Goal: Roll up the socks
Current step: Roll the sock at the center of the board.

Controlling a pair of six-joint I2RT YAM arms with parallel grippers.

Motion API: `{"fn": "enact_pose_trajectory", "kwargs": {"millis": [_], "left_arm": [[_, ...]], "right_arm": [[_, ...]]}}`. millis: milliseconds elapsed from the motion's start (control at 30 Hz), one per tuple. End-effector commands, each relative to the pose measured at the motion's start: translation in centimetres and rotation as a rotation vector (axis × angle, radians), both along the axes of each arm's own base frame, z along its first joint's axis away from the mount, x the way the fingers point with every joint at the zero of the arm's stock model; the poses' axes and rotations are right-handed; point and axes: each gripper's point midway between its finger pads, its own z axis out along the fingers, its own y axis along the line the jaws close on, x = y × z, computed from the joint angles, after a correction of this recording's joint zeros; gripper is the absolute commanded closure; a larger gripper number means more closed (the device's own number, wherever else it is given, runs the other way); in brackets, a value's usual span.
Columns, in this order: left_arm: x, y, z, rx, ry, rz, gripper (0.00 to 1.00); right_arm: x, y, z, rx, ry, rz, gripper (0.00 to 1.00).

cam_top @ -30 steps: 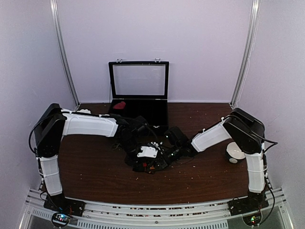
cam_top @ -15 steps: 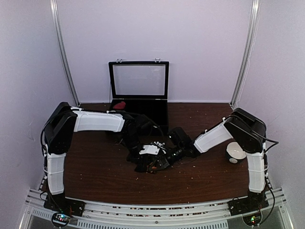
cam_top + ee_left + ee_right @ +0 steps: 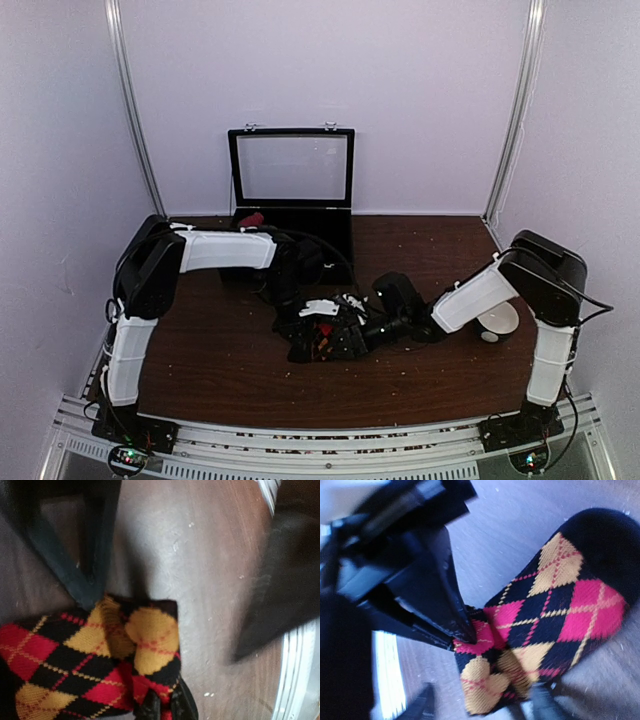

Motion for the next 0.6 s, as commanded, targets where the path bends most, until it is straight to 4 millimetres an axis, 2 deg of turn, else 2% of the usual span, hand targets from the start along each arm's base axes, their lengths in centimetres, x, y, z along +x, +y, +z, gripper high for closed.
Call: {"fn": "enact_pose_trajectory", "kwargs": {"millis": [0, 300, 367, 467, 533, 567], "left_arm": [[2.3, 3.4, -3.7, 0.207, 0.002, 0.141, 1.0], [2.3, 3.4, -3.3, 0.189, 0.126, 0.169, 1.0], [2.0, 3.4, -3.0, 0.188, 0.163, 0.17, 1.0], [1.8, 3.1, -2.8, 0.193, 0.195, 0.165, 1.0], [1.9, 2.9, -2.9, 0.198, 0.199, 0.165, 1.0], [1.9, 2.8, -3.0, 0.205, 0.198, 0.163, 1.0]], "right_arm": [[-4.2, -4.8, -6.4, -0.25, 0.074, -0.013, 0.0], [-7.6, -9.7, -6.6, -0.354, 0.002, -0.119, 0.0], [-7.0, -10.8, -5.9, -0.393, -0.081, -0.193, 0.0], [-5.6, -12.9, -3.2, -0.51, -0.333, -0.313, 0.0], [-4.0, -13.9, -0.1, -0.5, -0.45, -0.456, 0.0], [-3.7, -13.8, 1.3, -0.44, -0.462, -0.505, 0.0]]}}
